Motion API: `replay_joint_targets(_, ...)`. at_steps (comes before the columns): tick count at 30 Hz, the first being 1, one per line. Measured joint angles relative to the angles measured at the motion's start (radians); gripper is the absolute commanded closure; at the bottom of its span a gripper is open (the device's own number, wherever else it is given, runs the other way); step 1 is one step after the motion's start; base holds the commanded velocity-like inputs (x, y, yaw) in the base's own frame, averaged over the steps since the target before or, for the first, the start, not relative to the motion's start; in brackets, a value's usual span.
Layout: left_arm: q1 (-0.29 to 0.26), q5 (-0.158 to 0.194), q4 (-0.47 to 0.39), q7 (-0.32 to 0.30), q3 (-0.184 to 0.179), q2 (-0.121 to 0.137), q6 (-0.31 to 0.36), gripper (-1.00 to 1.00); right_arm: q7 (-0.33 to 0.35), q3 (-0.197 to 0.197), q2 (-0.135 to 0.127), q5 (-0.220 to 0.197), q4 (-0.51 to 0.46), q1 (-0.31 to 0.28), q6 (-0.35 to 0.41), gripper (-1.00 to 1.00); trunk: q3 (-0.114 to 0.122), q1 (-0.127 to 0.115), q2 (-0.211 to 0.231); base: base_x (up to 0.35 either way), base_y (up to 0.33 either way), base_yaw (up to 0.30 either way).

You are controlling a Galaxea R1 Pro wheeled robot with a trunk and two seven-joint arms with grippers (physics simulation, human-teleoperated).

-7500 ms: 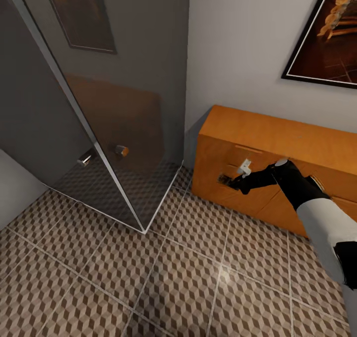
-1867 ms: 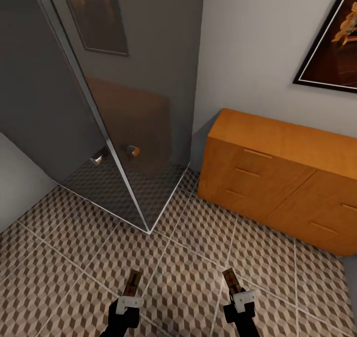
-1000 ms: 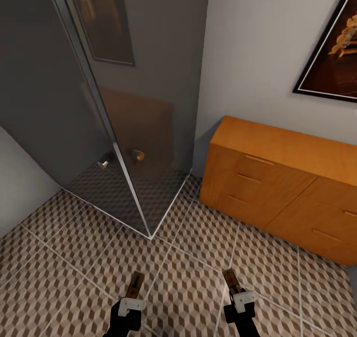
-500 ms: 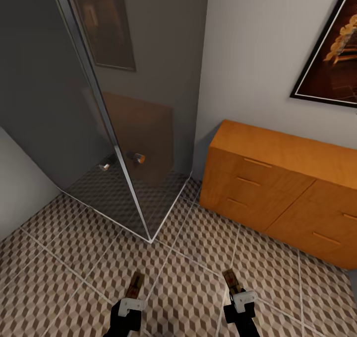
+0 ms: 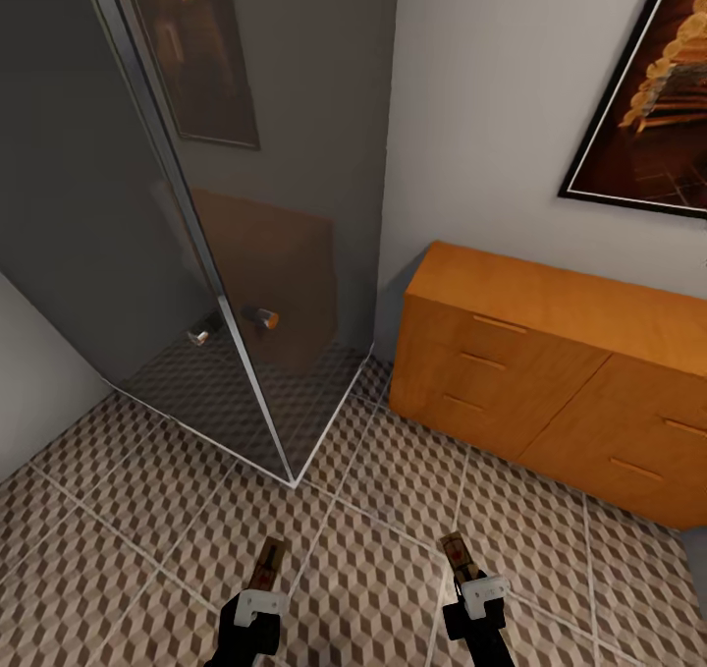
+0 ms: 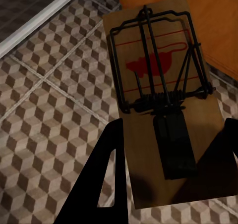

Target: Take the four mousetraps from the cabinet in the bathroom and place them on the bathroom floor. Make sure all four end up on the same floor surface, and ensure that at least two of them are either under or directly next to the same bathroom sink.

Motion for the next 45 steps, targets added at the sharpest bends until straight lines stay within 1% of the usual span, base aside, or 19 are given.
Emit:
replay_joint_targets(9, 0.0, 0.0, 0.0, 0.0, 0.0, -0.003, 0.001, 1.0, 0.0, 0.0, 0.0, 0.0, 0.0, 0.0, 0.0, 1.0, 0.011, 0.0, 0.0, 0.0, 0.0, -0.075)
replay_joint_targets(14, 0.0, 0.0, 0.0, 0.0, -0.001, -0.003, 0.001, 1.0, -0.001, 0.0, 0.001, 0.0, 0.0, 0.0, 0.0, 1.0, 0.013, 0.0, 0.0, 0.0, 0.0, 0.023)
replay_joint_targets(25, 0.0, 0.001, 0.001, 0.0, -0.022, -0.003, 0.001, 1.0, -0.001, 0.001, 0.002, 0.0, 0.0, 0.0, 0.0, 1.0, 0.018, 0.0, 0.0, 0.0, 0.0, 0.227)
replay_joint_targets(45, 0.0, 0.001, 0.014, 0.0, -0.023, -0.005, 0.001, 1.0, -0.001, 0.001, 0.002, 0.0, 0.0, 0.0, 0.0, 1.0, 0.041, 0.0, 0.0, 0.0, 0.0, 0.2)
